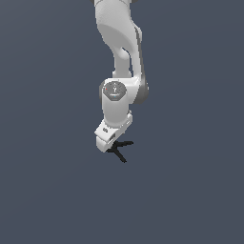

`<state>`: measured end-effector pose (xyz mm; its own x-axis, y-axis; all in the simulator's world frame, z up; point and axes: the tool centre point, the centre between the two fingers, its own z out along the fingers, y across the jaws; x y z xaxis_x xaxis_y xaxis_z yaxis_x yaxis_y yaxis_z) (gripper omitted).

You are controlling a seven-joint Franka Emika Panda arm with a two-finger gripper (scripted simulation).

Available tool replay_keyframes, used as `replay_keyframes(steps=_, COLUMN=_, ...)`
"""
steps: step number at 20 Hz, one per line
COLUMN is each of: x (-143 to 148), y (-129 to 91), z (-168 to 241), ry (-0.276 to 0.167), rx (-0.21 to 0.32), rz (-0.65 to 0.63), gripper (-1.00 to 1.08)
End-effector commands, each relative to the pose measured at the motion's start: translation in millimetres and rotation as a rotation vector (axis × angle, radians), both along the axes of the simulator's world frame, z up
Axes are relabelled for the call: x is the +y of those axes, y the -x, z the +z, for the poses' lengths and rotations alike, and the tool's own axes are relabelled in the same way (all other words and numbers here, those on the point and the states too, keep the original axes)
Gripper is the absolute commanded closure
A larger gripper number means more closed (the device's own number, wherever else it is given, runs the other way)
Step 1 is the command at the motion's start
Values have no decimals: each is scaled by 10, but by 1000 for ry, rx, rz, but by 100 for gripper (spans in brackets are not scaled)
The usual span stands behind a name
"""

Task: Pick up the object and move it to a goal position.

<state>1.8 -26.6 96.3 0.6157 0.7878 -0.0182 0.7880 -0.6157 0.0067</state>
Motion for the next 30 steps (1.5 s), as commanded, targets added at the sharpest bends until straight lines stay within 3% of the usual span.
replay_keyframes(steps=1, x=-25, y=-1, z=-64, ry=-4, rx=0, rz=68, gripper=-92)
replay_keyframes(steps=13, x=-90, y=-1, z=-248, ry=-17, rx=-2, rz=266, gripper=-92)
replay_keyframes(steps=23, x=-97, y=2, z=-301, ry=-19, rx=-3, rz=286, gripper=-92)
replay_keyframes(steps=30, x=-95, y=12, z=-615, ry=-19, rx=-3, rz=290, gripper=-92)
